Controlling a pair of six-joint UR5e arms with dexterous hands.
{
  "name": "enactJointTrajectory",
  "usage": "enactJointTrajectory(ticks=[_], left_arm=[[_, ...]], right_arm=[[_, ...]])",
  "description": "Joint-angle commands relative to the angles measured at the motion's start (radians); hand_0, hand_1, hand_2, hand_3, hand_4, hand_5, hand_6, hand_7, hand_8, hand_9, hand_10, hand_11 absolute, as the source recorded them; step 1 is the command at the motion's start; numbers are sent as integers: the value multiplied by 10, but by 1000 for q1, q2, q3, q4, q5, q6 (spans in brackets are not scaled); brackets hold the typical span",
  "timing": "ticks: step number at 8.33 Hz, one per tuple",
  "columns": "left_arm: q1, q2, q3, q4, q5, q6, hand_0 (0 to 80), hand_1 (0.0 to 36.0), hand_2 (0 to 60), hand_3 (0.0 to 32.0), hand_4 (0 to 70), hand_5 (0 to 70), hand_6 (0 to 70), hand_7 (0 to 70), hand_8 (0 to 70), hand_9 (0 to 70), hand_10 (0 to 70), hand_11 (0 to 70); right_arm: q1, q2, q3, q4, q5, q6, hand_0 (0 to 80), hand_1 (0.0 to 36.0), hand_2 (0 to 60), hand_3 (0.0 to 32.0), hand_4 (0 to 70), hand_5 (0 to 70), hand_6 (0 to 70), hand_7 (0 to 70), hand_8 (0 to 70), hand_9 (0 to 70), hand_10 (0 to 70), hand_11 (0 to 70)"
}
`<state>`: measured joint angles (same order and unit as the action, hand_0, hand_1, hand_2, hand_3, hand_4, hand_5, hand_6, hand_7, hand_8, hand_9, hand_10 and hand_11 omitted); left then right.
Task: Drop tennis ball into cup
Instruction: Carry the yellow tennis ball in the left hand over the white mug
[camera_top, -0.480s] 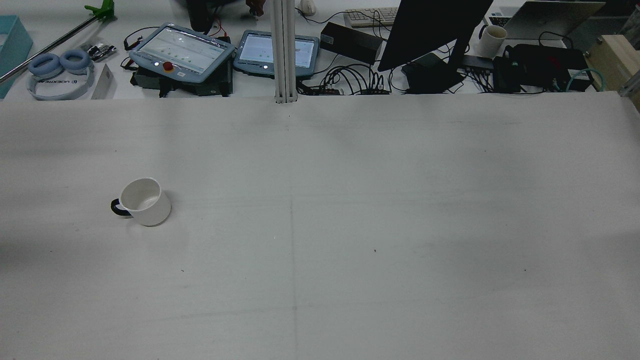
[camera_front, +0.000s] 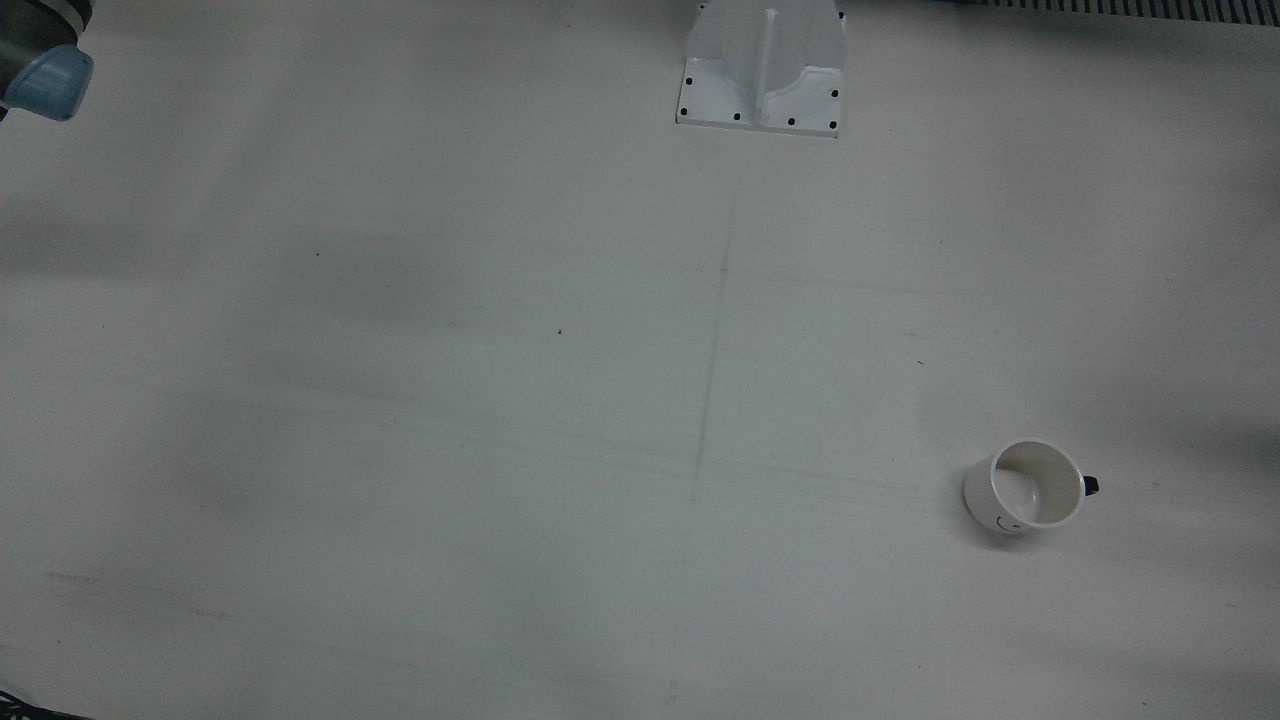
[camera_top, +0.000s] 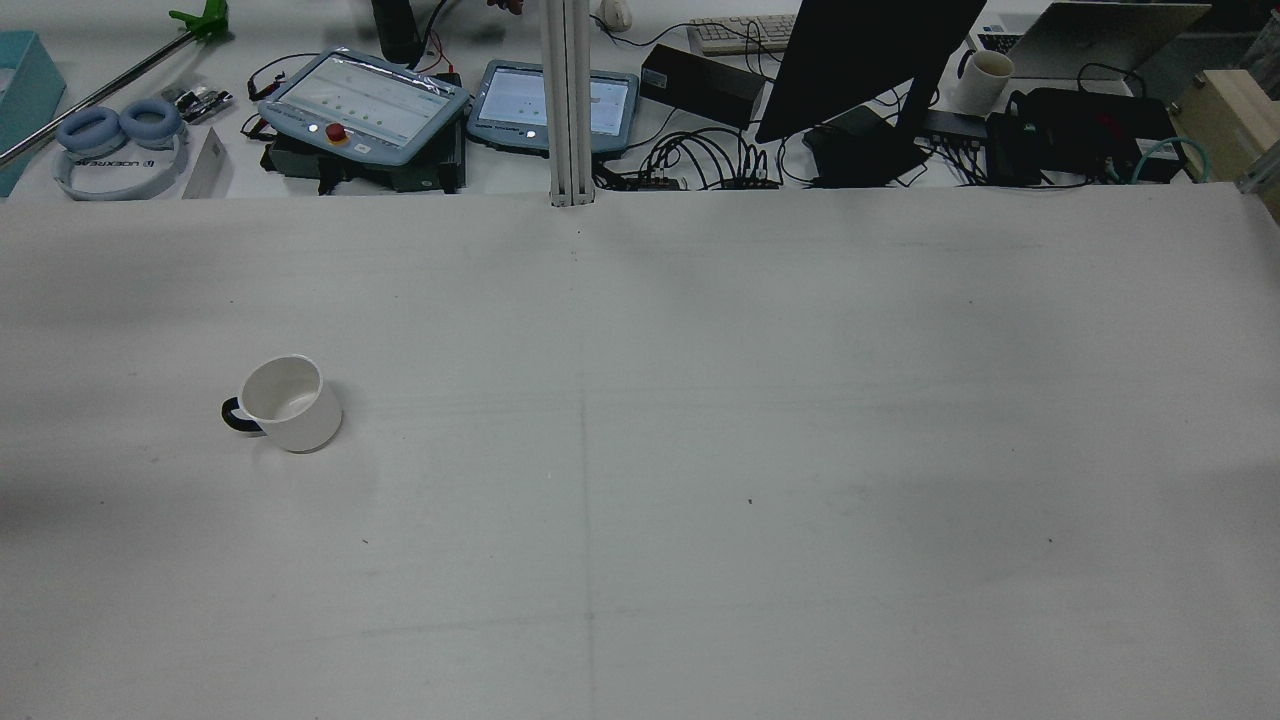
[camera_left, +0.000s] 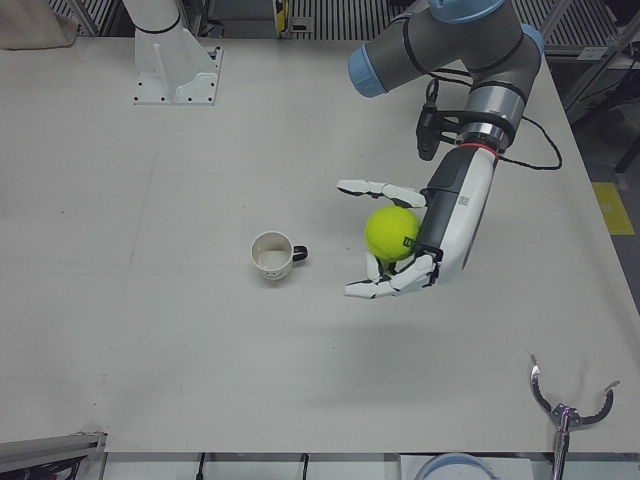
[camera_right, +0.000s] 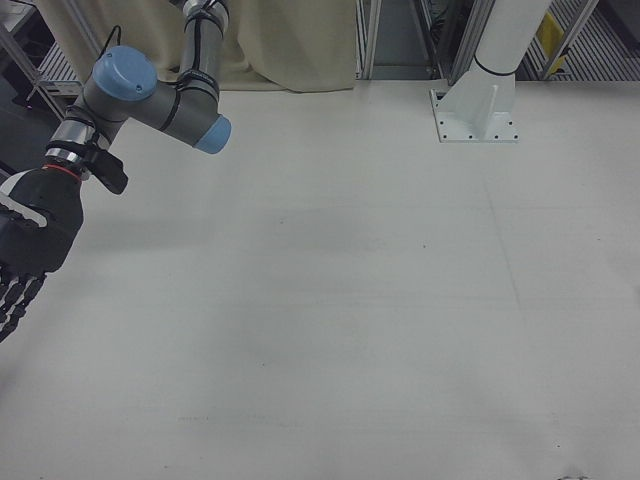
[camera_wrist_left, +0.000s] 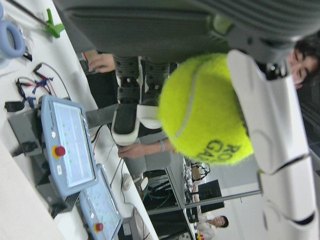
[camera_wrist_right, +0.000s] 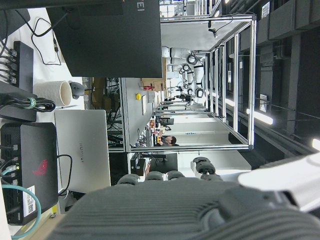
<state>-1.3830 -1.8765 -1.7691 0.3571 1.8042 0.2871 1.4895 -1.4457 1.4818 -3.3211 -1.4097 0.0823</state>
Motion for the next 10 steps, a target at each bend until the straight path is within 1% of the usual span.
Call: enactJointTrajectory(ticks=[1, 2, 3, 4, 5, 6, 7, 8, 9, 10], left_arm=[[204, -1, -1, -55, 32, 7, 478, 109, 208, 0, 378, 154, 593, 700, 564, 700, 384, 540], [278, -4, 0, -61, 24, 15, 463, 100, 260, 0, 367, 157, 596, 700, 559, 700, 377, 531], [315, -4, 0, -66, 23, 24, 458, 88, 281, 0, 358, 169, 676, 700, 570, 700, 376, 528], [323, -4, 0, -67, 23, 38, 459, 96, 272, 0, 352, 155, 558, 700, 547, 700, 374, 526], [332, -3, 2, -69, 23, 38, 446, 92, 298, 0, 343, 151, 616, 700, 548, 700, 367, 516], [352, -1, 4, -73, 23, 41, 440, 100, 281, 0, 337, 119, 444, 700, 515, 700, 361, 509], [370, -1, 4, -76, 23, 58, 437, 90, 319, 0, 332, 156, 651, 700, 545, 700, 356, 502], [375, -1, 4, -78, 23, 58, 439, 100, 306, 0, 327, 133, 521, 700, 519, 700, 351, 497], [375, 0, 5, -79, 23, 58, 430, 91, 330, 0, 323, 153, 611, 700, 527, 700, 343, 486], [378, 0, 7, -82, 23, 58, 379, 80, 365, 0, 304, 132, 565, 700, 481, 668, 301, 431]], right_arm=[[0, -1, 2, 0, 0, -1, 0, 0, 0, 0, 0, 0, 0, 0, 0, 0, 0, 0], [0, 1, 3, 0, 0, -1, 0, 0, 0, 0, 0, 0, 0, 0, 0, 0, 0, 0], [0, -1, 3, 0, 0, -1, 0, 0, 0, 0, 0, 0, 0, 0, 0, 0, 0, 0], [0, -1, 3, 0, 0, -1, 0, 0, 0, 0, 0, 0, 0, 0, 0, 0, 0, 0], [0, -1, 3, 0, 0, -1, 0, 0, 0, 0, 0, 0, 0, 0, 0, 0, 0, 0], [0, -1, 2, 0, 0, -1, 0, 0, 0, 0, 0, 0, 0, 0, 0, 0, 0, 0], [0, -1, 2, 0, 0, -1, 0, 0, 0, 0, 0, 0, 0, 0, 0, 0, 0, 0], [0, -1, 0, 0, 0, -1, 0, 0, 0, 0, 0, 0, 0, 0, 0, 0, 0, 0], [0, -1, 0, 0, 0, -1, 0, 0, 0, 0, 0, 0, 0, 0, 0, 0, 0, 0], [0, -1, 0, 0, 0, 0, 0, 0, 0, 0, 0, 0, 0, 0, 0, 0, 0, 0]])
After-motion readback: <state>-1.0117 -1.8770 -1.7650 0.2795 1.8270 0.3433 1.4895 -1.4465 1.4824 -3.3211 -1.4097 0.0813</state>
